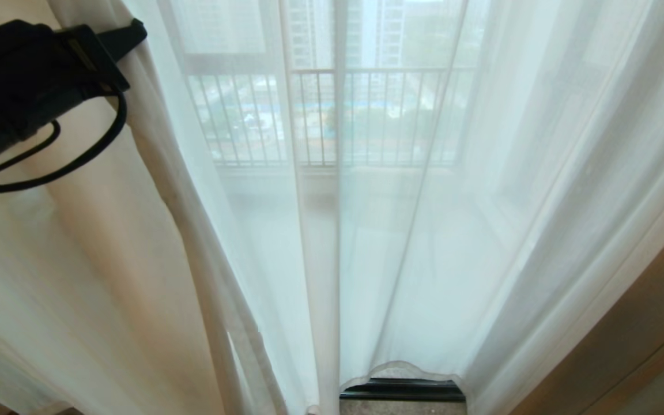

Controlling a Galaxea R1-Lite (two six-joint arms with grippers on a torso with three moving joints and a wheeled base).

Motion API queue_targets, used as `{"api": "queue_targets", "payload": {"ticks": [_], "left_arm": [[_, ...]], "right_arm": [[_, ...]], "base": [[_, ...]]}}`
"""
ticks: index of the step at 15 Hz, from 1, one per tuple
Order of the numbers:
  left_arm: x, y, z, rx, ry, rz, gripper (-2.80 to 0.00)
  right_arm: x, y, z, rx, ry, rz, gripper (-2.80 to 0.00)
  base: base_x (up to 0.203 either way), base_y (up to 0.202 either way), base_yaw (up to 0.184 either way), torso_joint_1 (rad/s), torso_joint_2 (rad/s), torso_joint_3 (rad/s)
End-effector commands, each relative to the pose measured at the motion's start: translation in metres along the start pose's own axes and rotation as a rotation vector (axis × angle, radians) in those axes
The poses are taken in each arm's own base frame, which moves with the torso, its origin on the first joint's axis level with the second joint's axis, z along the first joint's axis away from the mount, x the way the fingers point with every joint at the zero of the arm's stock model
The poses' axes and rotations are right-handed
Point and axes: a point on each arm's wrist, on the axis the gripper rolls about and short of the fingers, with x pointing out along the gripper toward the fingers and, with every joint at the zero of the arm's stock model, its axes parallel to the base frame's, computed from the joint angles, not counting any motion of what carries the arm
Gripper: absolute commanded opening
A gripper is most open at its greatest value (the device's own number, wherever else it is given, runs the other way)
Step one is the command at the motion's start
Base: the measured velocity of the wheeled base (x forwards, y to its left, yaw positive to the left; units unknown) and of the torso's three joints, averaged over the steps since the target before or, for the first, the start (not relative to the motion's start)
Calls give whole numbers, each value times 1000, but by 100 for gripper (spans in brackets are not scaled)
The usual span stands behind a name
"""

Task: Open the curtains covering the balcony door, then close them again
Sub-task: Close the inner curtains on both sides

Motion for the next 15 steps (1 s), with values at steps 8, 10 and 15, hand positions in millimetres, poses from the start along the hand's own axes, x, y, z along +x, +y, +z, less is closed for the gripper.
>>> {"api": "queue_targets", "payload": {"ticks": [8, 10, 15], "left_arm": [[11, -51, -12, -75, 27, -203, -280], [13, -62, -16, -89, 40, -242, -280], [22, -79, -30, -109, 61, -299, -280]], "right_arm": [[-2, 0, 0, -1, -21, 0, -280], [-2, 0, 0, -1, -28, 0, -280], [-3, 0, 0, -1, -31, -1, -280]], "base": [[0, 0, 0, 0, 0, 0], [0, 0, 0, 0, 0, 0], [0, 0, 0, 0, 0, 0]]}}
